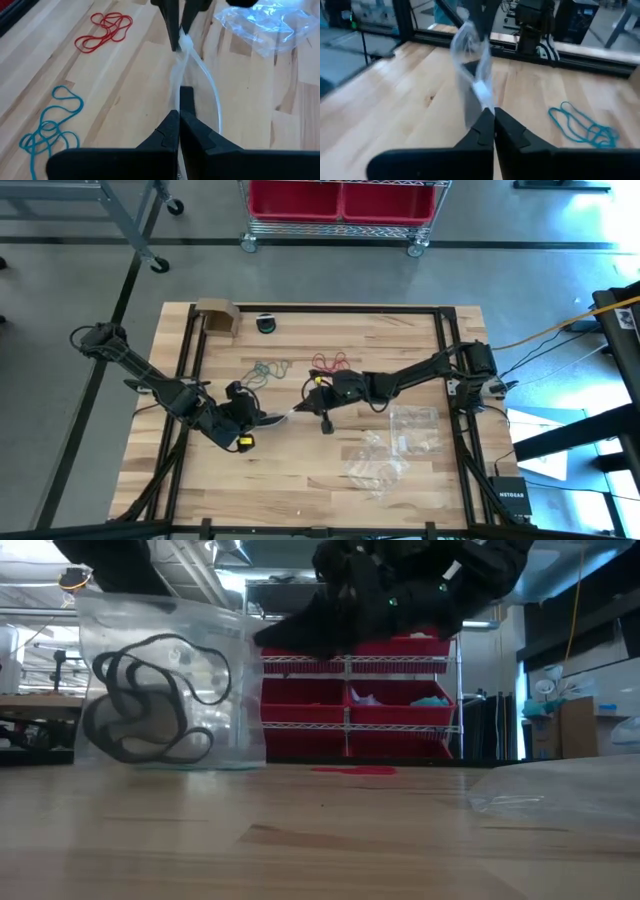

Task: Sort rubber bands
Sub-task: Close the transparent zip bag

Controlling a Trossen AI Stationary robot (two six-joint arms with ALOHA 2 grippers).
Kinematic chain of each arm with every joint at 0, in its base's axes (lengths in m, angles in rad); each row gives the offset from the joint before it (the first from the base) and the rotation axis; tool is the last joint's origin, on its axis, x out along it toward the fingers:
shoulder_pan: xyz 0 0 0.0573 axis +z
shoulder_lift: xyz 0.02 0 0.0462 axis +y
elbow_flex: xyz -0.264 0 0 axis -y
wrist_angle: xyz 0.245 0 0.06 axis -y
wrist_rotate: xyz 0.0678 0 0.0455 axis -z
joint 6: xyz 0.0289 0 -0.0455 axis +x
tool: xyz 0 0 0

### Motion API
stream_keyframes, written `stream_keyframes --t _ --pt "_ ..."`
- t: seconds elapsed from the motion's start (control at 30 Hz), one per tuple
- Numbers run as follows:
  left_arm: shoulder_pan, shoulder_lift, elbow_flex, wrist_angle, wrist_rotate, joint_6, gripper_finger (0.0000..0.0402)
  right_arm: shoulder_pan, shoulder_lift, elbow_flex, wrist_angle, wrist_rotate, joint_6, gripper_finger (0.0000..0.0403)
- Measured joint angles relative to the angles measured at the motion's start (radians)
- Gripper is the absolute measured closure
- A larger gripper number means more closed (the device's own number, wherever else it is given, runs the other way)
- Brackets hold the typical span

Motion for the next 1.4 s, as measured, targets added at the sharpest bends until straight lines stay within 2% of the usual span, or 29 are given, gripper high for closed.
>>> stream_keyframes --t 0.13,0.3,0.4,0.53,0.67,0.77,1.1,1.4 --pt "0.021 -0.007 0.026 -0.029 0.058 0.000 0.0377 0.000 0.000 0.032 -0.064 -0.007 0.089 0.0402" --pt "0.064 -0.042 0.105 -0.090 0.115 0.005 0.0312 0.017 0.000 0.093 -0.185 0.028 0.086 0.0403" --pt "0.094 -0.053 0.129 -0.022 0.115 0.072 0.0275 0.022 0.000 0.132 -0.240 0.047 0.085 0.0403" --pt "0.161 -0.016 0.124 0.086 0.130 0.168 0.0244 0.026 0.000 0.181 -0.292 0.055 0.084 0.0403" --pt "0.226 0.043 0.122 0.106 0.237 0.198 0.0229 0.026 -0.001 0.205 -0.318 0.056 0.083 0.0403" --pt "0.249 0.081 0.122 0.099 0.294 0.198 0.0223 0.026 -0.001 0.205 -0.321 0.056 0.083 0.0403" --pt "0.277 0.110 0.122 0.094 0.295 0.240 0.0224 0.026 -0.001 0.205 -0.328 0.057 0.080 0.0403" --pt "0.281 0.110 0.122 0.062 0.322 0.242 0.0294 0.026 -0.001 0.205 -0.314 0.057 0.067 0.0403"
